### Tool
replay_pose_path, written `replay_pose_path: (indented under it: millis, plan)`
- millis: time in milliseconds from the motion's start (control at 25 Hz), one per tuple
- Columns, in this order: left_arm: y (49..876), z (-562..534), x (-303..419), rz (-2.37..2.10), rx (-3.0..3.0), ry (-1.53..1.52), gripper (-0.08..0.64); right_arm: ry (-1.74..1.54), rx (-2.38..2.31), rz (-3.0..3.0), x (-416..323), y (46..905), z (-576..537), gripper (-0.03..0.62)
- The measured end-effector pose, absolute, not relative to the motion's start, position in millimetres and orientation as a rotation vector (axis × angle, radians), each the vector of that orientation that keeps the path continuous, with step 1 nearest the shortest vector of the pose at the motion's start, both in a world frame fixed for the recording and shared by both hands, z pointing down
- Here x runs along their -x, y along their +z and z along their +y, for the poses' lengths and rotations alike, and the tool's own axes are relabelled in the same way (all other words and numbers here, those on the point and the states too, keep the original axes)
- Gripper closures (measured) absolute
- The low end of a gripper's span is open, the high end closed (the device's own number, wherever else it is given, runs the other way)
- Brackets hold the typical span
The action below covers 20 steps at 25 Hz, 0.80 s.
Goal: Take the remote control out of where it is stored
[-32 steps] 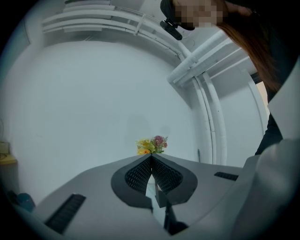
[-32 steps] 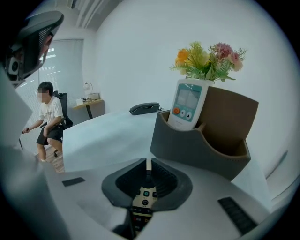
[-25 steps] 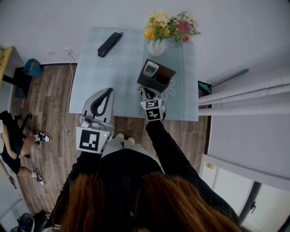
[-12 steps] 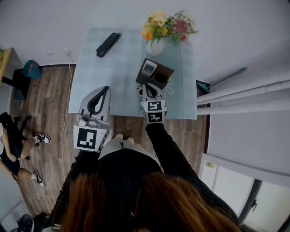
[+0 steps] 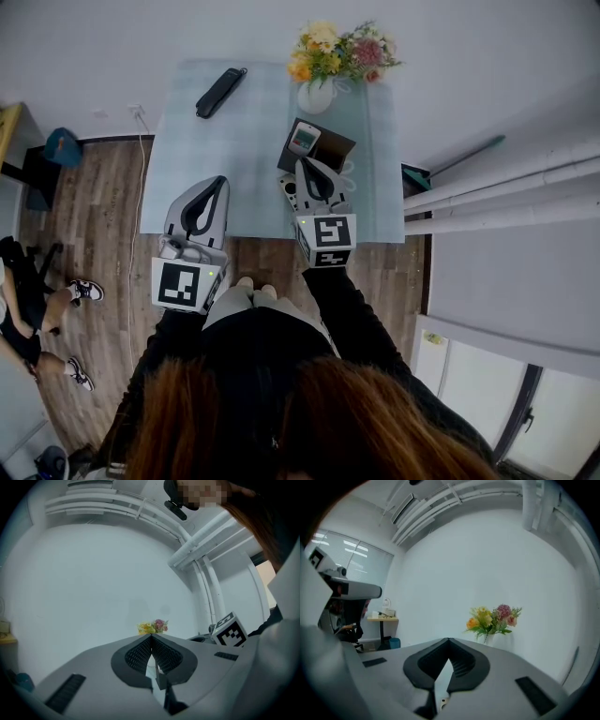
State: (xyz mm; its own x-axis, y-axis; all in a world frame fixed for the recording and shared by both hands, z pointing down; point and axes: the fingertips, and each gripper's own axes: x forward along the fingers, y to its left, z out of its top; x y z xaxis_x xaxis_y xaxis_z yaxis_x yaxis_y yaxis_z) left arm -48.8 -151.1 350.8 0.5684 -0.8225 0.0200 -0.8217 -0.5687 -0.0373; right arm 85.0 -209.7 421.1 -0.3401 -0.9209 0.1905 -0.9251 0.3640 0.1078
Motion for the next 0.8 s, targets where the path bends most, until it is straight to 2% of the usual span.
replay_pose_path:
  millis: [240,800]
  plan:
    - [350,-149,52,1.459,2.756,-0.058,0.555,0.019,-1.672,-2.493,-82,385,-184,0.578]
    - [352,-142,48,1.433,2.755,-0.07,0.555,0.04,-1.663,-2.547,-78,359,-154,0.577]
